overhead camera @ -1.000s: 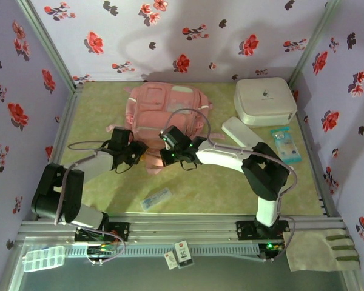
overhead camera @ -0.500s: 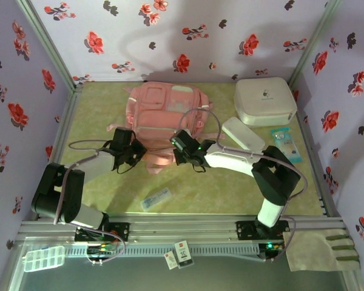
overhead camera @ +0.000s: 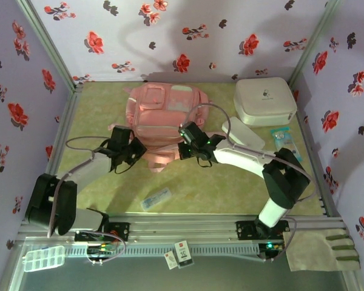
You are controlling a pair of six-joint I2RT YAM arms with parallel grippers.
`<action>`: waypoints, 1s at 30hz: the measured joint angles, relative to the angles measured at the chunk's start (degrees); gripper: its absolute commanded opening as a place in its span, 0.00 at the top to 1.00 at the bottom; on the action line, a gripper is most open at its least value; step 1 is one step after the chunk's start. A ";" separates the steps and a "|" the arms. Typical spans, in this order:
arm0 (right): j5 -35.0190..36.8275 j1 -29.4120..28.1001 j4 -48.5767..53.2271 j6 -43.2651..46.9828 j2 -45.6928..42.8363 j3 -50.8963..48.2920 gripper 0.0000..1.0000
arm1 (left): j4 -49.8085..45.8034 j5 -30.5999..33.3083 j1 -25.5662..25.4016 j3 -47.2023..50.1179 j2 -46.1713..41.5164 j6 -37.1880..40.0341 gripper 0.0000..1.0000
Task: Pack the student bag
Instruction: Zip the student bag at the top-center of the table.
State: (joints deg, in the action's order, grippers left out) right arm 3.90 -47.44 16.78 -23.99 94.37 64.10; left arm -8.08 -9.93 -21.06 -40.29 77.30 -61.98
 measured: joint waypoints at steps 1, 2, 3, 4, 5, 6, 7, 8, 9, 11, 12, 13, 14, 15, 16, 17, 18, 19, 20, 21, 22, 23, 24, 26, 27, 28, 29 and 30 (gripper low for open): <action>-1.11 -0.07 0.07 0.44 -0.76 0.00 1.00 | -1.31 0.46 0.07 -0.59 -0.46 0.72 1.00; -2.62 -0.24 0.07 0.76 -1.81 -0.02 1.00 | -2.51 0.94 0.17 -1.09 -1.01 1.31 1.00; -3.91 -0.42 0.00 1.05 -2.71 -0.09 1.00 | -3.56 1.25 0.26 -1.44 -1.51 1.70 1.00; -5.11 -0.61 0.00 1.20 -3.52 -0.09 1.00 | -4.31 1.42 0.33 -1.64 -1.90 2.05 1.00; -6.16 -0.74 0.00 1.38 -4.17 -0.09 1.00 | -4.83 1.55 0.33 -1.73 -2.21 2.21 1.00; -6.97 -0.96 0.02 1.49 -4.55 -0.09 1.00 | -5.38 1.64 0.33 -1.73 -2.40 2.27 1.00; -7.34 -1.18 0.07 1.51 -4.68 -0.09 1.00 | -5.77 1.62 0.33 -1.73 -2.45 2.25 1.00; -7.67 -1.46 0.24 1.53 -4.68 -0.09 1.00 | -6.01 1.62 0.33 -1.73 -2.45 2.19 1.00; -7.82 -1.70 0.66 1.60 -4.63 -0.09 1.00 | -6.16 1.62 0.33 -1.73 -2.45 2.14 1.00; -7.78 -2.10 1.14 1.77 -4.39 -0.09 1.00 | -6.14 1.60 0.33 -1.73 -2.51 2.01 1.00; -7.74 -2.21 1.27 1.92 -4.09 -0.07 1.00 | -6.14 1.60 0.33 -1.73 -2.56 1.95 1.00; -7.48 -2.34 1.38 1.95 -3.72 -0.07 1.00 | -6.14 1.60 0.33 -1.73 -2.60 1.92 1.00; -6.88 -2.49 1.62 1.95 -3.26 -0.07 1.00 | -6.16 1.60 0.33 -1.73 -2.69 1.92 1.00; -5.88 -2.67 1.99 1.90 -2.84 -0.07 1.00 | -6.23 1.64 0.33 -1.73 -2.80 1.95 1.00; -4.55 -2.73 2.32 1.75 -2.60 -0.07 1.00 | -6.45 1.90 0.31 -1.75 -2.86 1.95 1.00; -2.99 -2.78 2.67 1.44 -2.43 -0.07 1.00 | -6.75 2.25 0.31 -1.77 -2.97 1.95 1.00; -1.75 -2.73 2.91 1.07 -2.38 -0.11 1.00 | -7.02 2.40 0.31 -1.77 -3.13 1.95 1.00; -0.81 -2.69 2.97 0.68 -2.38 -0.11 1.00 | -7.02 2.38 0.28 -1.77 -3.23 1.95 1.00; -0.22 -2.43 2.91 0.13 -2.38 -0.20 1.00 | -6.95 2.27 0.17 -1.77 -3.45 1.92 1.00; -0.11 -2.03 2.69 -0.13 -2.38 -0.33 1.00 | -6.80 1.97 0.11 -1.77 -3.69 1.90 1.00; -0.24 -1.66 2.58 -0.20 -2.38 -0.50 1.00 | -6.54 1.68 0.04 -1.77 -3.80 1.68 1.00; -0.44 -1.42 2.54 -0.17 -2.38 -0.61 1.00 | -6.12 1.22 -0.07 -1.77 -3.89 1.44 1.00; -0.74 -1.36 2.51 -0.04 -2.38 -0.63 1.00 | -5.86 0.96 -0.13 -1.77 -3.89 1.14 1.00; -1.11 -1.90 2.60 0.22 -2.36 -0.63 1.00 | -5.66 0.96 -0.22 -1.77 -3.87 0.59 1.00; -1.33 -2.58 2.78 0.42 -2.29 -0.59 1.00 | -5.62 1.07 -0.39 -1.77 -3.85 0.24 1.00; -1.55 -3.10 3.06 0.48 -2.05 -0.31 1.00 | -5.40 1.31 -0.61 -1.77 -3.72 -0.20 1.00; -1.73 -3.85 3.26 0.48 -1.57 0.20 1.00 | -5.11 1.66 -0.94 -1.77 -3.39 -0.63 1.00; -2.45 -4.61 3.26 0.46 -1.03 0.70 1.00 | -4.74 1.97 -1.20 -1.77 -2.99 -1.03 1.00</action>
State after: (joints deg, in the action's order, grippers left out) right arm 1.45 -52.05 20.03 -23.53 93.34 64.79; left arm -12.82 -7.97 -22.26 -42.06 74.30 -63.00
